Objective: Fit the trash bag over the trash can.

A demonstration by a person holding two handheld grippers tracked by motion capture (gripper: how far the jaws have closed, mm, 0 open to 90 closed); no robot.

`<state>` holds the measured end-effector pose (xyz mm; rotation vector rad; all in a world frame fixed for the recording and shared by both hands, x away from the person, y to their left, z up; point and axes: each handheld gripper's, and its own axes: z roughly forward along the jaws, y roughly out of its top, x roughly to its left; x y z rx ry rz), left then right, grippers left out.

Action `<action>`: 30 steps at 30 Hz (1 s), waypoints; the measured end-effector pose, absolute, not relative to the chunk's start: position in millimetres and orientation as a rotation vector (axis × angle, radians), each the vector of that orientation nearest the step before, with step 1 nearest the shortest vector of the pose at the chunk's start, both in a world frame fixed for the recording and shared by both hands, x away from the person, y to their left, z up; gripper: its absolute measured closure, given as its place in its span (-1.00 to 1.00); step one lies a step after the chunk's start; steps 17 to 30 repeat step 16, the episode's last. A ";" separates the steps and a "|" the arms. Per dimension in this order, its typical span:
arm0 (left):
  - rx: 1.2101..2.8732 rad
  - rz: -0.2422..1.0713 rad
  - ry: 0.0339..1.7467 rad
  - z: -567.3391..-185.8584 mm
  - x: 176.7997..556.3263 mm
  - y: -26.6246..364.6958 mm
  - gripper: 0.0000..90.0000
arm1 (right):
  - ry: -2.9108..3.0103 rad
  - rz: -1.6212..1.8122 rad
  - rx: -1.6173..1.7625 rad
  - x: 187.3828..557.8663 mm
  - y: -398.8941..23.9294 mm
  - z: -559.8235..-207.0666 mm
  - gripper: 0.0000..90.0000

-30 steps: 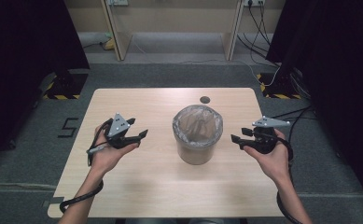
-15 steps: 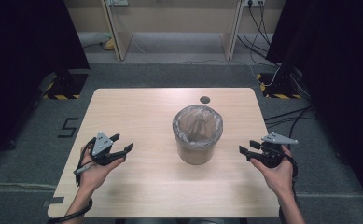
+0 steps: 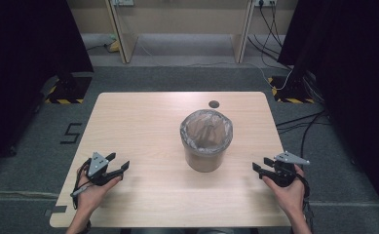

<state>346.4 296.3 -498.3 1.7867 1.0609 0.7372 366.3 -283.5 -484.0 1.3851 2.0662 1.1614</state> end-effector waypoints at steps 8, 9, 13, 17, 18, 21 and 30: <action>1.728 0.759 1.087 -507.2 337.9 302.4 -0.24 | 2.005 1.177 1.408 361.5 -283.8 -501.3 -0.05; 1.723 0.761 1.088 -507.8 337.1 302.4 -0.24 | 2.005 1.178 1.404 361.3 -283.5 -501.2 -0.05; 1.714 0.774 1.090 -509.7 333.6 303.2 -0.24 | 1.990 1.192 1.404 360.7 -283.4 -500.3 -0.08; 1.711 0.778 1.093 -510.3 333.1 303.4 -0.24 | 1.988 1.197 1.405 359.9 -283.6 -501.3 -0.09; 1.711 0.778 1.093 -510.3 333.1 303.4 -0.24 | 1.988 1.197 1.405 359.9 -283.6 -501.3 -0.09; 1.711 0.778 1.093 -510.3 333.1 303.4 -0.24 | 1.988 1.197 1.405 359.9 -283.6 -501.3 -0.09; 1.711 0.778 1.093 -510.3 333.1 303.4 -0.24 | 1.988 1.197 1.405 359.9 -283.6 -501.3 -0.09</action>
